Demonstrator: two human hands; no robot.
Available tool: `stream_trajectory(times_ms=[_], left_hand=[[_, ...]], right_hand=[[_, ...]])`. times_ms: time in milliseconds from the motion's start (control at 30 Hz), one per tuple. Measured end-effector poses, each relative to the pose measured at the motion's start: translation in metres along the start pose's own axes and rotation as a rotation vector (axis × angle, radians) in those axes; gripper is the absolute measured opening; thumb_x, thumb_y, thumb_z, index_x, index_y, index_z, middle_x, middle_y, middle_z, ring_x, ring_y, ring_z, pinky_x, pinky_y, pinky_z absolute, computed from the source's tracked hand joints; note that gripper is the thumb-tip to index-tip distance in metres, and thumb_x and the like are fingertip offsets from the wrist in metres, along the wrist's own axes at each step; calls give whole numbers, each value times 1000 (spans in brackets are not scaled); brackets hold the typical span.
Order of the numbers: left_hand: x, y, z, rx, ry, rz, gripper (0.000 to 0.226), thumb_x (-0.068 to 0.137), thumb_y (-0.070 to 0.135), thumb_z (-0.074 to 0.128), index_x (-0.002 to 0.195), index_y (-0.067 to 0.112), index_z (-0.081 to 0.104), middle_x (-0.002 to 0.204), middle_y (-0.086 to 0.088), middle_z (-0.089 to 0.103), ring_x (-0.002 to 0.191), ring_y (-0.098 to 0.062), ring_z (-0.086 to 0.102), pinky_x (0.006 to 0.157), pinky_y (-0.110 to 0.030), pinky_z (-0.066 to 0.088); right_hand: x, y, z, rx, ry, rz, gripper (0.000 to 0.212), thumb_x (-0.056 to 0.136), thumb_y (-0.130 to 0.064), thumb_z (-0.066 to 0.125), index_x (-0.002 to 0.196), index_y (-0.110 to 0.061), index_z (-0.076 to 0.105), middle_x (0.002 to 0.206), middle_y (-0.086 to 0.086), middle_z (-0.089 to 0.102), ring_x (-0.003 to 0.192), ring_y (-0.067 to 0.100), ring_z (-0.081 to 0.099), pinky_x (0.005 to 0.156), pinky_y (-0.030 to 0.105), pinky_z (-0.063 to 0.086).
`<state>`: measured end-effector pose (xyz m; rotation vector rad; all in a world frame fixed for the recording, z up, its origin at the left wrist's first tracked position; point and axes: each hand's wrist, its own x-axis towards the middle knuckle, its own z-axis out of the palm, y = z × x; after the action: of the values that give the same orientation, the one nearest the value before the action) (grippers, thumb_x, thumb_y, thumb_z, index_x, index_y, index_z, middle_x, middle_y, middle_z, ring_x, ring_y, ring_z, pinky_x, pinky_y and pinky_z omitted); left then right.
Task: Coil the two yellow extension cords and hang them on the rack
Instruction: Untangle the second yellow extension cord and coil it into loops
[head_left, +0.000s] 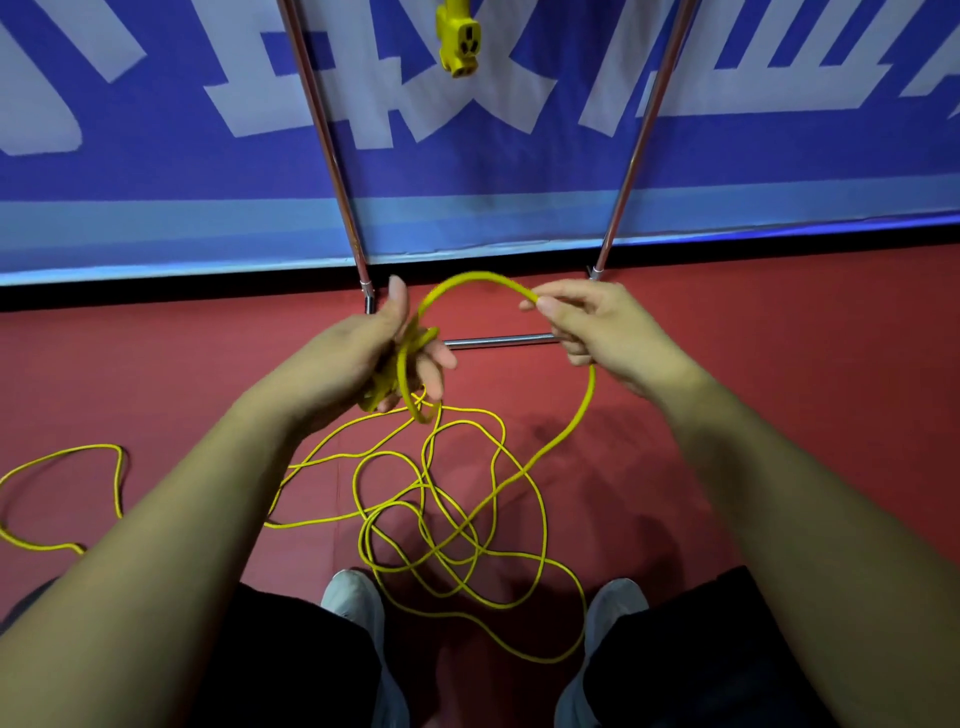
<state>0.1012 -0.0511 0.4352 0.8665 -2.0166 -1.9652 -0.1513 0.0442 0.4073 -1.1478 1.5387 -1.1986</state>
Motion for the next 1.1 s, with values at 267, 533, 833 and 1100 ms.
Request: stream_trajectory(times_ms=[267,533,833,1100], left_hand=[[-3,2,19,257,97,-16,53,89,61,49,73,17,73,55,-2,61,47,-16,39,43,-21,28],[-3,-2,11,-163,48,146,27,85,37,61,70,16,54,46,7,26,51,-15,20,47,-34,12],[-2,1,-5,-92,72,98,39,75,55,70,66,19,61,44,1,32,50,-18,38,48,-31,17],[-4,2,14,97,38,20,41,78,52,66,77,11,72,48,-7,47,43,-13,40,40,-19,26]], right_hand=[[-14,-24,34,-474,-153,-188,11,89,-15,67,96,-12,76,85,-3,74,78,-1,59,76,23,47],[-7,-14,8,-381,-234,-56,20,90,-26,68,83,-7,66,63,7,61,60,14,55,65,32,44],[-2,-4,-6,107,8,37,6,94,-9,60,94,-9,66,59,2,45,49,10,34,45,22,25],[-20,-32,15,-314,-134,-101,9,88,-13,69,93,-10,76,49,-12,53,46,1,39,48,15,31]])
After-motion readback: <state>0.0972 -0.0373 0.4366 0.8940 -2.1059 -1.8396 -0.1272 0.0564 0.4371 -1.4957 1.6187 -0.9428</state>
